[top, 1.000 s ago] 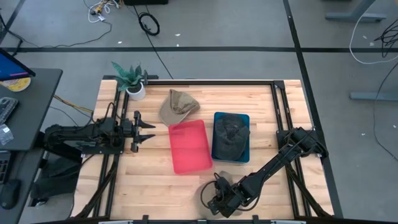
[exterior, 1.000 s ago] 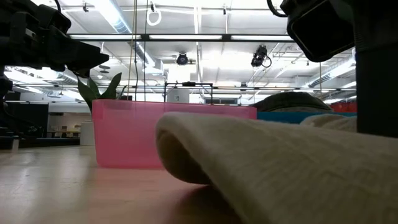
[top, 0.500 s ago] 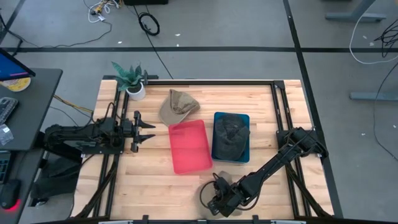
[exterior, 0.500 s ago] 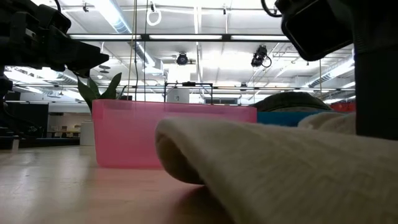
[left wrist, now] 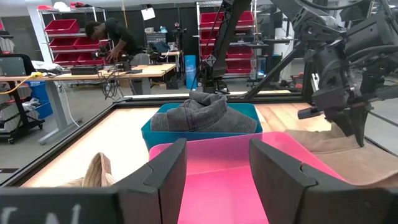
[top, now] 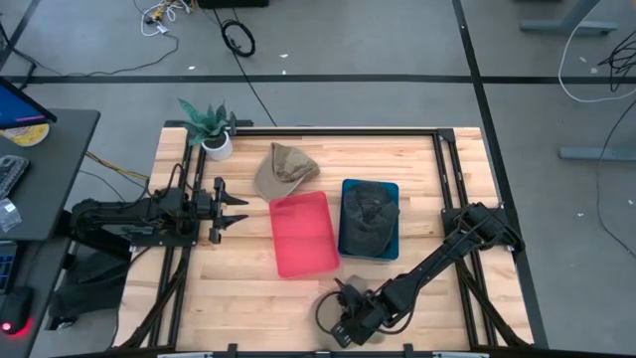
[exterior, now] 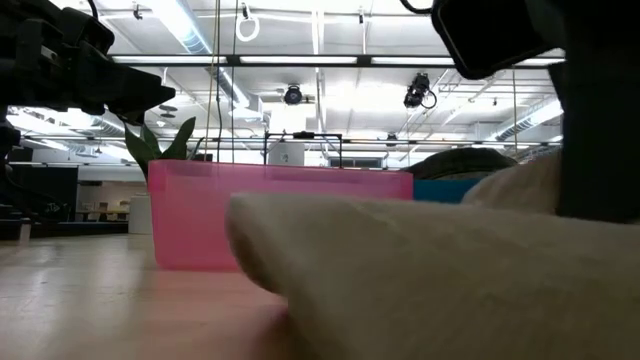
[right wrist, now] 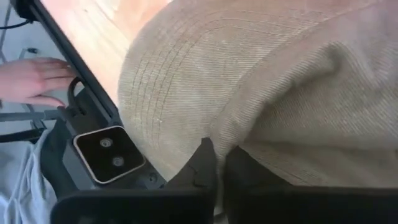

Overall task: Pick & Place hat
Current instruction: Put the bottom brown cap into the red bin

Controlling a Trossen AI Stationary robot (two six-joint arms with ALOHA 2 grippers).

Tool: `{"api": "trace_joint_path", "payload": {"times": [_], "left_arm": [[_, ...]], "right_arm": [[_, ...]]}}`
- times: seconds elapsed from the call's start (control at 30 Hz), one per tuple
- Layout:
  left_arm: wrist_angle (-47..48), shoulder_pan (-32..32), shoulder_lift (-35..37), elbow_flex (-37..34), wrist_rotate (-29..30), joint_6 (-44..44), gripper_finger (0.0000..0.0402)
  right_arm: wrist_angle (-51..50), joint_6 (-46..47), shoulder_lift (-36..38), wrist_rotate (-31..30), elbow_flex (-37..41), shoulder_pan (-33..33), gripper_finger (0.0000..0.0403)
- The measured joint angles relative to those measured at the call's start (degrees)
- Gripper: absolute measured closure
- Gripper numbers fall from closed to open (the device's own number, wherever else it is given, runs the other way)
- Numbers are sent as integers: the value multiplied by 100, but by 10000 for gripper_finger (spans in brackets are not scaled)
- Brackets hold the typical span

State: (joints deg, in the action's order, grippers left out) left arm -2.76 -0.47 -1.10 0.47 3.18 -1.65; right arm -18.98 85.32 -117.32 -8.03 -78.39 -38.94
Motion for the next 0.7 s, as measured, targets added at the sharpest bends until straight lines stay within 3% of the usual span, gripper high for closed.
{"api": "trace_joint_path", "payload": {"times": [0.7], "left_arm": [[0,0,0,-2,0,2,225]], "right_arm": [[1622,-2320,153,106,7,636,399]]}}
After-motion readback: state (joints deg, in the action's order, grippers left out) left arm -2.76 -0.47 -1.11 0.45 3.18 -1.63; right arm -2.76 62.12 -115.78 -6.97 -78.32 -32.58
